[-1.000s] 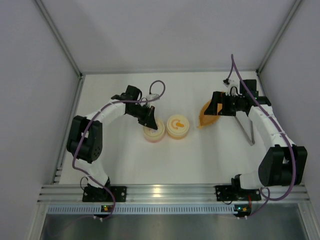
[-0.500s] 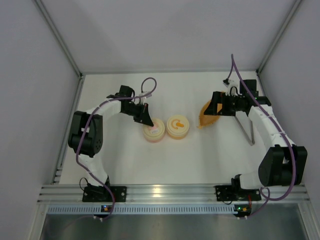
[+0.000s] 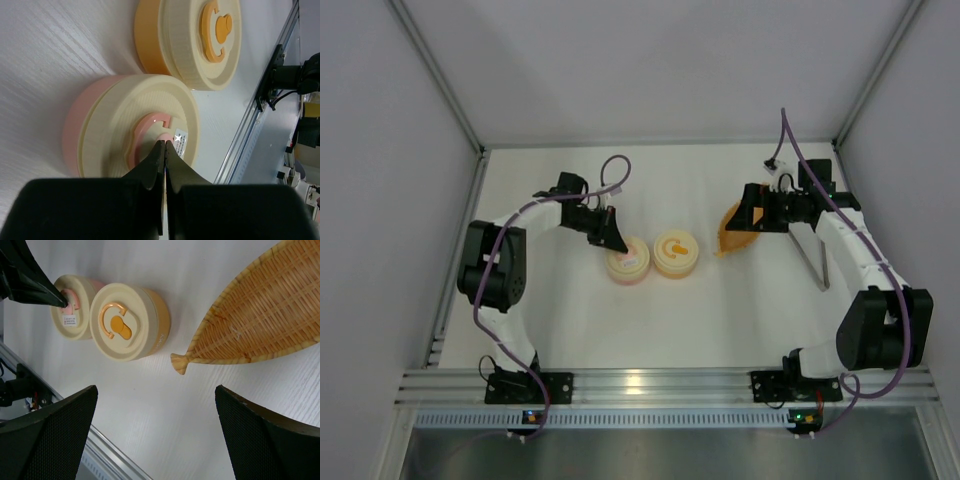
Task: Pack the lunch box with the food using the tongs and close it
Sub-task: Close the box lid on the packing box, then reset both arms
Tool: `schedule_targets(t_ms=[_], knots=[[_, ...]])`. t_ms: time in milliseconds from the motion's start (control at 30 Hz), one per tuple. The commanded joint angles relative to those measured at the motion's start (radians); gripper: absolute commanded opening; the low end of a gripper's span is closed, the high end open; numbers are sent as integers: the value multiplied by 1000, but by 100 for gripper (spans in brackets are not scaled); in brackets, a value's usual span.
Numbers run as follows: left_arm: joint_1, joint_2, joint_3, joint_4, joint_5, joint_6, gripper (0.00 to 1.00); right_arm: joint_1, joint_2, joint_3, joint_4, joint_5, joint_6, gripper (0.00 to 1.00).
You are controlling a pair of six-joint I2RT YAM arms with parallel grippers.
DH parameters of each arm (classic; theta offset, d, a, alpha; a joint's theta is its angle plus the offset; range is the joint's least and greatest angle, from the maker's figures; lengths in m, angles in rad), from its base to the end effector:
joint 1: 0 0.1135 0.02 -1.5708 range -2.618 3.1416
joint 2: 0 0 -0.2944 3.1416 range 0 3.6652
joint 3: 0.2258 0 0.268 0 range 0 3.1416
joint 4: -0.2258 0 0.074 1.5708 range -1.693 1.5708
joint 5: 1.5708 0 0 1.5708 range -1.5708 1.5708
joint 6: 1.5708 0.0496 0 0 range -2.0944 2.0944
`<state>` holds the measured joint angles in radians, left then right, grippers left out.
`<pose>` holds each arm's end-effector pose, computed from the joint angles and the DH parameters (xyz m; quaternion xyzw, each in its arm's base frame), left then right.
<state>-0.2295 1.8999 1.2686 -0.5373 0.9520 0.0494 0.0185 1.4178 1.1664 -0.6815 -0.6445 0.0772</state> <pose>0.3819 -0.1307 0.1918 0.2117 0.8497 -0.4631 0.1364 0.3101 0.0355 0.3063 -0.0728 0.9032 0.3146 0.2827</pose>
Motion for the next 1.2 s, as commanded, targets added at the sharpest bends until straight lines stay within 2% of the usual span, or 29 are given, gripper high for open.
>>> schedule_targets(t_ms=[0, 167, 300, 333, 367, 433, 567, 700, 900, 1033, 1167], knots=[[5, -80, 15, 24, -5, -2, 0, -5, -8, 35, 45, -46, -19, 99], [13, -189, 51, -19, -25, -8, 0, -5, -23, 50, 46, -40, -56, 99], [42, -281, 22, -32, -21, -26, 13, -3, -40, 45, 43, 25, -141, 99], [61, -318, 12, -30, -24, -29, 35, -2, -43, 45, 40, 38, -155, 100], [71, -337, -11, -26, -28, -32, 50, -3, -46, 42, 37, 49, -166, 99], [113, -386, -26, -21, -45, -40, 98, -2, -54, 39, 40, 92, -197, 99], [191, -444, -52, -26, -119, -46, 98, -5, -95, 3, 60, 160, -247, 99], [223, -459, -23, -133, -206, 24, 98, -3, -155, -53, 88, 210, -266, 99], [262, -516, -120, -102, -399, -3, 98, -8, -212, -165, 146, 230, -231, 99], [301, -542, -196, -69, -456, 7, 98, -9, -227, -198, 158, 255, -225, 99], [351, -567, -250, -44, -438, 10, 98, -8, -246, -220, 158, 272, -238, 99]])
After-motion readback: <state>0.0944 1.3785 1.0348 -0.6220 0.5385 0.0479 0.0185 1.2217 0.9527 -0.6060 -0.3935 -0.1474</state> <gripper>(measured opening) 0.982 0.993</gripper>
